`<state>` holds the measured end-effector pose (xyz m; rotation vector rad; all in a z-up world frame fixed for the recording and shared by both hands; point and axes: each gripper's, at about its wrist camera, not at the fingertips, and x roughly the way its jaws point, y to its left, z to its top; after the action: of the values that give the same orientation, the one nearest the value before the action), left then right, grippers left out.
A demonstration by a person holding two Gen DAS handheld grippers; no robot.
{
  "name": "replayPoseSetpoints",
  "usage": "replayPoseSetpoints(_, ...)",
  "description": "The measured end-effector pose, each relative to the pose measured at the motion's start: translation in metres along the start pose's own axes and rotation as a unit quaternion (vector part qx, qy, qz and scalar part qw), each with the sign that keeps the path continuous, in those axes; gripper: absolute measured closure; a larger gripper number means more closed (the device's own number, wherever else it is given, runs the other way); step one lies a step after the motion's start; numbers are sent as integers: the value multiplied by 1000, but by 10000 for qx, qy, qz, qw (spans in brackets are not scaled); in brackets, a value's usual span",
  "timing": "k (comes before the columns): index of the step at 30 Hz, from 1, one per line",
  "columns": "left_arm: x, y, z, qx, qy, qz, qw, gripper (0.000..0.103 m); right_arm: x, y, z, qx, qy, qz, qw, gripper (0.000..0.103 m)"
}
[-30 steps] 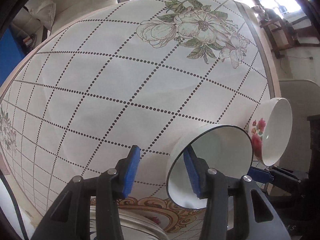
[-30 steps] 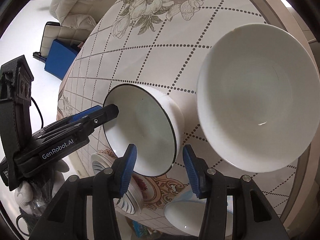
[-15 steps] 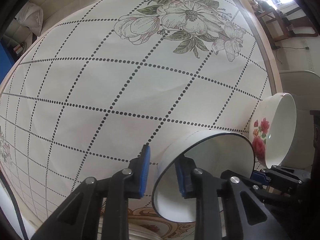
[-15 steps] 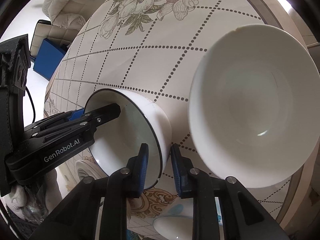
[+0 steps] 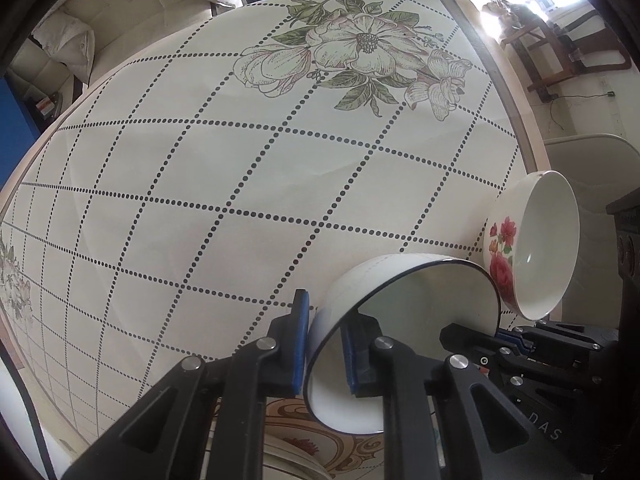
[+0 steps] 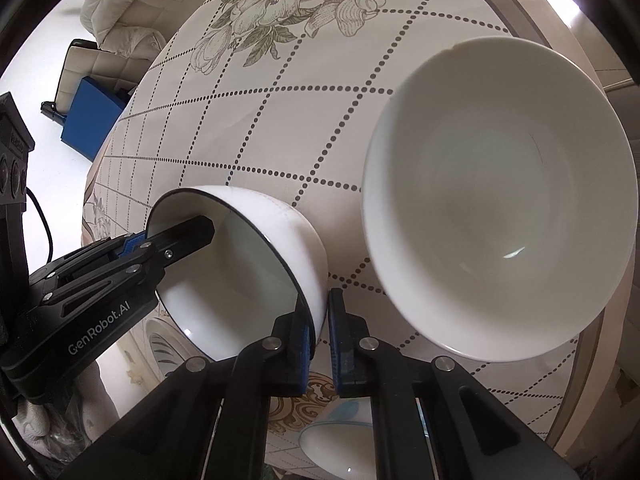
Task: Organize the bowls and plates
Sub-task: 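Lift the black-rimmed bowl with both grippers over the blue-dotted bowl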
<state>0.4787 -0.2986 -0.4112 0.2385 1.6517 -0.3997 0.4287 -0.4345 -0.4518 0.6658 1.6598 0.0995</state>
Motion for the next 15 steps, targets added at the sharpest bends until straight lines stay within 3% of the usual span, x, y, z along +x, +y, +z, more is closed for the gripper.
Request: replayPoseSetpoints(15,-61,-18,-21,147,-359,-109,9992,90,-57,1,-25,-63,-178,163,9997,94)
